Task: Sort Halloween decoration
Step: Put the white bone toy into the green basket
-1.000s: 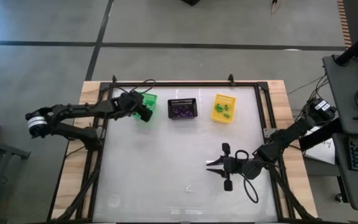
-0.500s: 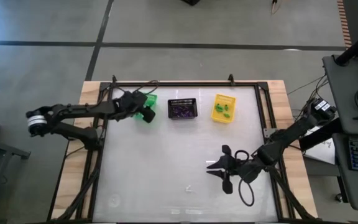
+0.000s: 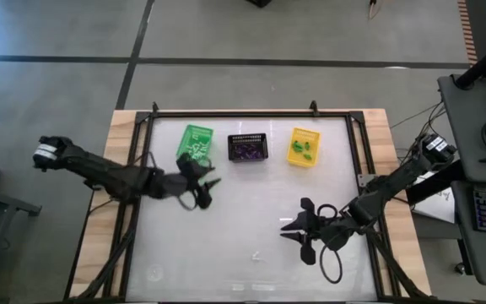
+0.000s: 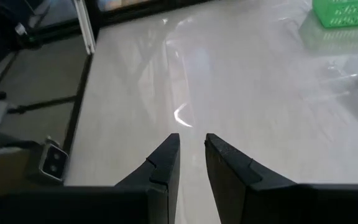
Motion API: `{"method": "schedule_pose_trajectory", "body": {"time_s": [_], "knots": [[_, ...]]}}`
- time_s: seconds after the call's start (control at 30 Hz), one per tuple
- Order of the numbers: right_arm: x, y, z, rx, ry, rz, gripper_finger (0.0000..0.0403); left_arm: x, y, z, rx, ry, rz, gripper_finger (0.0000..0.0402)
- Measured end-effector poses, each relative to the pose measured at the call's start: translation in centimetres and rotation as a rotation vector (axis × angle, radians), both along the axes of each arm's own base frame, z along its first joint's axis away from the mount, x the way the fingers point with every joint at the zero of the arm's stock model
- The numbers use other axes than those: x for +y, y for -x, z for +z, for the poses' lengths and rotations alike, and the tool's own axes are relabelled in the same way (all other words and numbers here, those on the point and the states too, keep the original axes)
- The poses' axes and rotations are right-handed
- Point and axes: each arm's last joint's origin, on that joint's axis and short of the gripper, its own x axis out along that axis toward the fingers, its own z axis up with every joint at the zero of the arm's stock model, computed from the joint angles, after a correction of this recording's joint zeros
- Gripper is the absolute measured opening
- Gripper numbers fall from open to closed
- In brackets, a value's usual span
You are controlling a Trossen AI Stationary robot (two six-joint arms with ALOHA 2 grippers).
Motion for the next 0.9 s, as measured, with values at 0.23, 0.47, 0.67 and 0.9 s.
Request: {"method": "schedule_pose_trajectory", "body": {"time_s": [0.23,0.47,0.67,0.9], "knots": [[1.5,-1.8,-1.7,0.099,0.104,0.051,0.0068,-5.3,0.7,0.4,-0.11,-0.016,-0.092,0.0192],[3.4,-4.4,-3.3,0.223,0.287,0.12,0.0068,-8.3,1.0,0.3,-0.191,0.005,-0.145,0.0192],[4.8,-6.4,-4.9,0.265,0.408,0.226,0.0068,-9.5,0.9,-0.1,-0.211,0.02,-0.18,0.0192],[5.3,-8.5,-6.7,0.335,0.361,0.336,0.0088,-9.9,0.8,-0.2,-0.226,0.029,-0.19,0.0192]]}}
